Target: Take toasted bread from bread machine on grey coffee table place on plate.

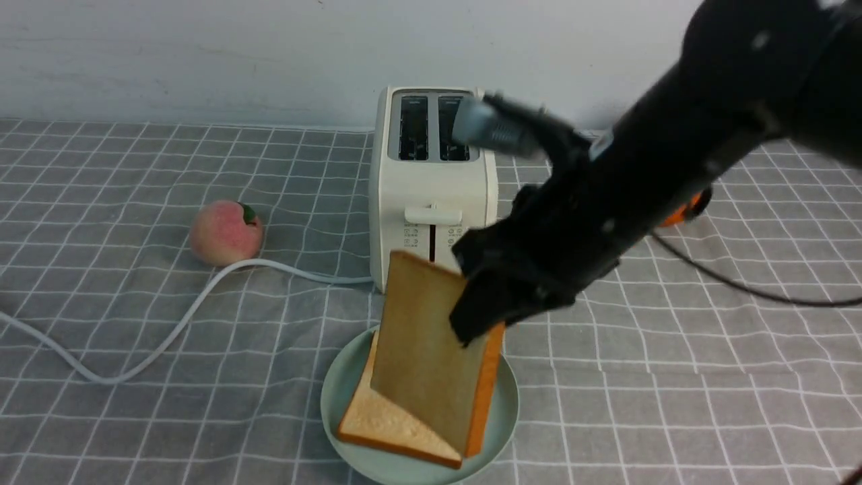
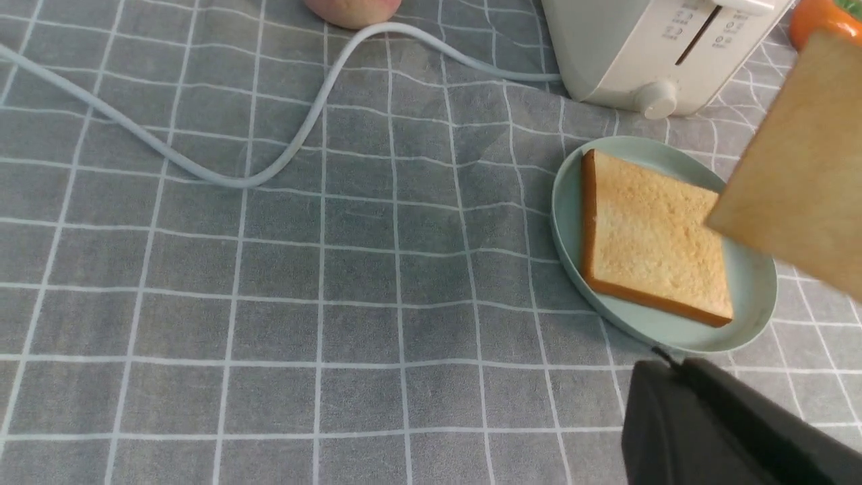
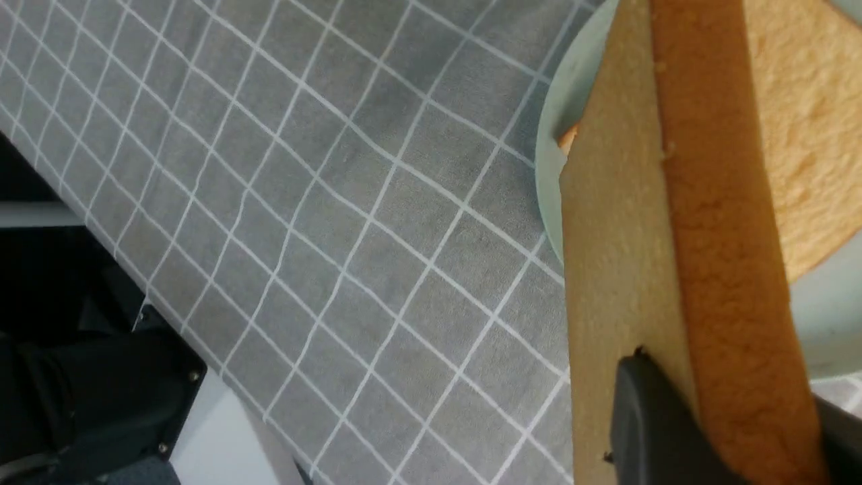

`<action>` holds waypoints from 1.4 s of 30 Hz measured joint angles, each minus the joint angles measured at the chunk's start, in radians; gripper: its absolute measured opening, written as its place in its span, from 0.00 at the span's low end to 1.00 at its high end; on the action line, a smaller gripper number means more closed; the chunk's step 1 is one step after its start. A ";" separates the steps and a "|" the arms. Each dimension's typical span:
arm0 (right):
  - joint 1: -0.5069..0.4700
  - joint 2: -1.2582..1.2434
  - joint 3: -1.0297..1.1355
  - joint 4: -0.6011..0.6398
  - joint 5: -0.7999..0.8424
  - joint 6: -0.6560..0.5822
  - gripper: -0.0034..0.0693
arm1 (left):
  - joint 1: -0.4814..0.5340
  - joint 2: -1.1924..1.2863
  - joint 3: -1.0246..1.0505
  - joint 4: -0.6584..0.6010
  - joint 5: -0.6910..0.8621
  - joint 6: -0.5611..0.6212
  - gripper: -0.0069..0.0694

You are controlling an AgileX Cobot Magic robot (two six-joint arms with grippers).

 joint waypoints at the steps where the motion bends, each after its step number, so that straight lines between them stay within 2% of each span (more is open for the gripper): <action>1: -0.002 0.027 0.021 0.026 -0.037 -0.011 0.20 | 0.000 0.000 0.000 0.000 0.007 0.000 0.07; 6: -0.008 0.121 0.037 0.116 -0.121 -0.035 0.22 | 0.000 0.000 0.000 0.000 0.031 0.000 0.07; 7: -0.008 0.139 0.037 0.140 -0.142 -0.051 0.25 | 0.000 0.000 0.000 0.000 0.041 0.000 0.07; 9: -0.013 0.157 0.037 0.151 -0.166 -0.072 0.37 | 0.000 0.000 0.000 0.000 0.055 0.000 0.07; 10: -0.015 0.159 0.037 0.151 -0.168 -0.072 0.38 | 0.000 0.000 0.000 0.000 0.057 0.000 0.07; 11: -0.028 0.164 0.037 0.150 -0.170 -0.075 0.51 | 0.000 0.000 0.000 0.000 0.067 0.000 0.07; 12: -0.037 0.164 0.037 0.150 -0.168 -0.075 0.60 | 0.000 0.000 0.000 0.000 0.070 0.000 0.07; 15: -0.061 0.154 0.037 0.149 -0.141 -0.076 0.80 | 0.000 0.000 0.000 0.000 0.073 0.000 0.07; 16: -0.064 0.152 0.037 0.149 -0.138 -0.078 0.82 | 0.000 0.000 0.000 0.000 0.073 0.000 0.07; 17: -0.079 0.131 0.037 0.142 -0.113 -0.082 0.91 | 0.000 0.000 0.000 0.000 0.073 0.000 0.07; 19: -0.100 0.085 0.037 0.126 -0.087 -0.090 0.96 | 0.000 0.000 0.000 0.000 0.073 0.000 0.07; 21: -0.111 0.052 0.038 0.112 -0.079 -0.094 0.96 | 0.000 0.000 0.000 0.000 0.073 0.000 0.07; 24: -0.154 -0.110 0.038 0.004 -0.046 -0.090 0.85 | 0.000 0.000 0.000 0.000 0.062 0.000 0.07; 26: -0.177 -0.219 0.038 -0.088 -0.022 -0.058 0.70 | 0.000 0.000 0.000 0.000 0.048 0.000 0.07; 27: -0.179 -0.231 0.038 -0.098 -0.017 -0.048 0.68 | 0.000 0.000 0.000 0.000 0.044 0.000 0.07; 28: -0.189 -0.289 0.038 -0.152 -0.004 -0.020 0.58 | 0.000 0.000 0.000 0.000 0.035 0.000 0.07; 29: -0.200 -0.387 0.038 -0.240 0.020 0.030 0.41 | 0.000 0.000 0.000 0.000 0.016 0.000 0.07; 30: -0.203 -0.425 0.039 -0.286 0.028 0.049 0.34 | 0.000 0.000 0.000 0.000 0.005 0.000 0.07; 31: -0.205 -0.515 0.044 -0.354 0.041 0.092 0.18 | 0.000 0.000 0.000 0.000 -0.011 0.000 0.07; 33: -0.206 -0.624 0.059 -0.437 0.038 0.138 0.08 | 0.000 0.000 0.000 0.000 -0.043 0.000 0.07; 34: -0.206 -0.711 0.087 -0.490 0.023 0.176 0.04 | 0.000 0.000 0.000 0.000 -0.062 0.000 0.07; 38: -0.206 -1.000 0.278 -0.621 -0.102 0.267 0.02 | 0.000 0.000 0.000 0.000 -0.141 0.000 0.07; 40: -0.206 -1.202 0.439 -0.684 -0.216 0.315 0.02 | 0.000 0.000 0.000 0.000 -0.180 0.000 0.07; 41: -0.206 -1.222 0.475 -0.690 -0.244 0.320 0.02 | 0.000 0.000 0.000 0.000 -0.187 0.000 0.07; 42: -0.206 -1.397 0.626 -0.742 -0.362 0.371 0.03 | 0.000 0.002 0.000 0.000 -0.211 0.000 0.07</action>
